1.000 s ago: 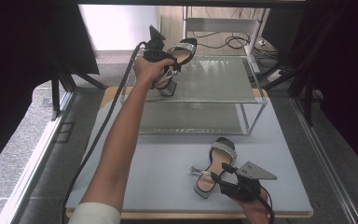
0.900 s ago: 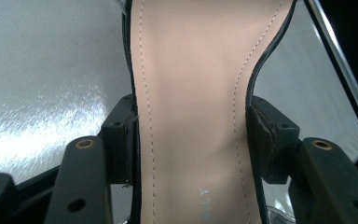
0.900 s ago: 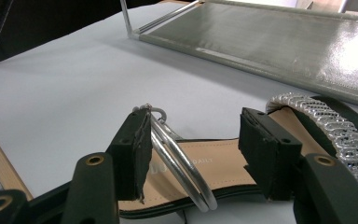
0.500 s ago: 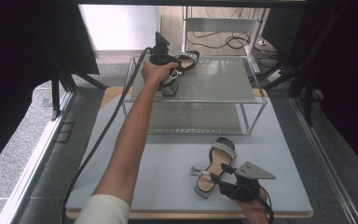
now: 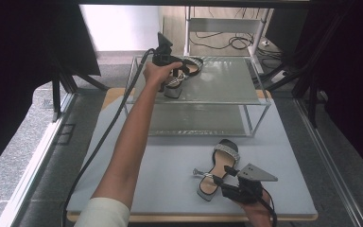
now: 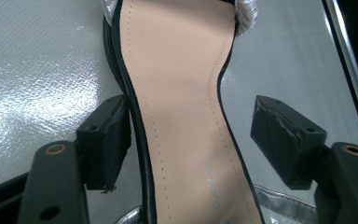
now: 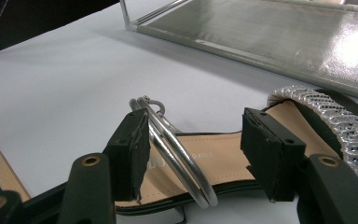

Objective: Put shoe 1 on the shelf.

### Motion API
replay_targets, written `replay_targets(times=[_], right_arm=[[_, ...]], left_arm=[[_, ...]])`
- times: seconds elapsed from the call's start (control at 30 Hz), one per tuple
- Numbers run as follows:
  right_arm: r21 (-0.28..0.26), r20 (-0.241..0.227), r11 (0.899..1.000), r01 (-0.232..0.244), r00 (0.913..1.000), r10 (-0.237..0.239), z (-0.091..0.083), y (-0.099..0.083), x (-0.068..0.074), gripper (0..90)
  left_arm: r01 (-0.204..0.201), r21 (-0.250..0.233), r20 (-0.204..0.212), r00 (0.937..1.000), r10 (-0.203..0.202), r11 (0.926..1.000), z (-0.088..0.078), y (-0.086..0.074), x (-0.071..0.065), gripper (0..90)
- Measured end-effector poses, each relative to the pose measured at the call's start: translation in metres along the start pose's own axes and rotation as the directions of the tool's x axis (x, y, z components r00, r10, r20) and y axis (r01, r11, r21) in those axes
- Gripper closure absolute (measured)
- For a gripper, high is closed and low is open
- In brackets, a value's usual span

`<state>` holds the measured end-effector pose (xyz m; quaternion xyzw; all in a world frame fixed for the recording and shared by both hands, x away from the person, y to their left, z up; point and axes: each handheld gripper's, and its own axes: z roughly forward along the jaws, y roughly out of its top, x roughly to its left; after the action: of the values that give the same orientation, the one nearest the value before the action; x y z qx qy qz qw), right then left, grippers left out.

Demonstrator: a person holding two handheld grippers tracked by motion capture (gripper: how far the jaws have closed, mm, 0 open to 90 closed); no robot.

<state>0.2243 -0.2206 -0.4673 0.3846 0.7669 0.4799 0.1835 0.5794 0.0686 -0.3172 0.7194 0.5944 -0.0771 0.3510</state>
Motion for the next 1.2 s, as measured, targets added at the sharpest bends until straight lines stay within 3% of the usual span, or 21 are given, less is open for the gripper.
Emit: replay_targets(times=[0.07, 0.23, 0.33, 0.4, 0.47, 0.5, 0.53, 0.57, 0.6, 0.73, 0.83, 0.9, 0.93, 0.97, 1.0, 1.03, 1.1, 1.17, 1.2], right_arm=[[-0.001, 0.001, 1.000, 0.001, 1.0000, -0.001, 0.001, 0.000, 0.000, 41.9], [0.002, 0.003, 1.000, -0.006, 1.0000, 0.006, 0.001, -0.001, -0.002, 41.8], [0.002, 0.003, 1.000, -0.006, 1.0000, 0.006, 0.001, -0.001, -0.003, 41.8], [0.001, 0.001, 1.000, -0.007, 1.0000, 0.007, 0.001, -0.001, -0.003, 41.8], [0.000, -0.003, 1.000, -0.015, 0.9999, 0.015, 0.001, -0.001, -0.005, 41.8], [-0.001, -0.003, 1.000, -0.017, 0.9998, 0.017, 0.001, -0.001, -0.006, 41.7], [-0.001, -0.003, 1.000, -0.017, 0.9998, 0.017, 0.001, -0.001, -0.006, 41.7], [0.001, -0.001, 1.000, -0.021, 0.9998, 0.021, 0.001, -0.002, -0.007, 41.7], [0.001, -0.001, 1.000, -0.021, 0.9998, 0.021, 0.001, -0.002, -0.007, 41.7], [-0.003, 0.005, 1.000, -0.020, 0.9998, 0.020, -0.001, -0.002, -0.007, 41.7], [-0.003, 0.005, 1.000, -0.017, 0.9998, 0.017, -0.001, -0.001, -0.007, 41.7], [-0.004, 0.005, 1.000, -0.016, 0.9999, 0.016, -0.001, -0.001, -0.006, 41.7], [-0.003, 0.003, 1.000, -0.014, 0.9999, 0.014, -0.001, -0.001, -0.005, 41.7], [-0.003, 0.003, 1.000, -0.014, 0.9999, 0.014, -0.001, -0.001, -0.005, 41.7], [0.000, -0.003, 1.000, -0.011, 0.9999, 0.011, -0.001, -0.001, -0.004, 41.7], [0.000, -0.003, 1.000, -0.011, 0.9999, 0.011, -0.001, -0.001, -0.004, 41.7], [0.000, -0.003, 1.000, -0.008, 1.0000, 0.008, -0.001, 0.000, -0.003, 41.7], [0.002, -0.003, 1.000, -0.005, 1.0000, 0.005, -0.001, 0.000, -0.003, 41.4], [0.000, -0.002, 1.000, -0.004, 1.0000, 0.004, -0.001, 0.000, -0.003, 41.4]], left_arm=[[-0.005, 0.003, 0.011, 0.9999, 0.005, 1.0000, -0.001, 0.000, 0.001, 27.1], [-0.006, -0.090, 0.049, 0.9987, 0.010, 0.9960, -0.014, 0.002, -0.001, 21.6], [-0.024, -0.119, 0.046, 0.9985, 0.030, 0.9926, -0.024, 0.001, -0.002, 21.1], [-0.066, -0.141, 0.029, 0.9971, 0.071, 0.9878, -0.033, -0.002, -0.005, 21.6], [-0.121, -0.155, 0.019, 0.9919, 0.126, 0.9804, -0.044, -0.008, -0.010, 25.0], [-0.166, -0.174, 0.009, 0.9854, 0.170, 0.9706, -0.052, -0.012, -0.013, 26.7], [-0.185, -0.187, 0.008, 0.9817, 0.190, 0.9648, -0.057, -0.016, -0.016, 26.7], [-0.239, -0.209, 0.012, 0.9689, 0.247, 0.9483, -0.073, -0.027, -0.022, 30.6], [-0.239, -0.209, 0.012, 0.9689, 0.247, 0.9483, -0.073, -0.027, -0.022, 32.6], [-0.311, -0.219, 0.049, 0.9430, 0.329, 0.9247, -0.101, -0.051, -0.028, 33.7], [-0.335, -0.231, 0.056, 0.9329, 0.356, 0.9137, -0.118, -0.070, -0.026, 36.7], [-0.337, -0.227, 0.067, 0.9304, 0.360, 0.9134, -0.125, -0.083, -0.023, 36.8], [-0.363, -0.226, 0.054, 0.9217, 0.384, 0.9038, -0.130, -0.095, -0.019, 36.4], [-0.363, -0.226, 0.054, 0.9217, 0.384, 0.9038, -0.130, -0.095, -0.019, 36.3], [-0.376, -0.228, 0.052, 0.9166, 0.396, 0.8984, -0.133, -0.103, -0.016, 35.4], [-0.378, -0.225, 0.065, 0.9139, 0.401, 0.8981, -0.134, -0.108, -0.014, 35.4], [-0.395, -0.224, 0.075, 0.9044, 0.420, 0.8910, -0.135, -0.122, -0.008, 34.4], [-0.426, -0.214, 0.053, 0.8937, 0.446, 0.8792, -0.134, -0.136, -0.003, 34.3], [-0.429, -0.215, 0.066, 0.8899, 0.451, 0.8773, -0.132, -0.144, 0.002, 34.3]])
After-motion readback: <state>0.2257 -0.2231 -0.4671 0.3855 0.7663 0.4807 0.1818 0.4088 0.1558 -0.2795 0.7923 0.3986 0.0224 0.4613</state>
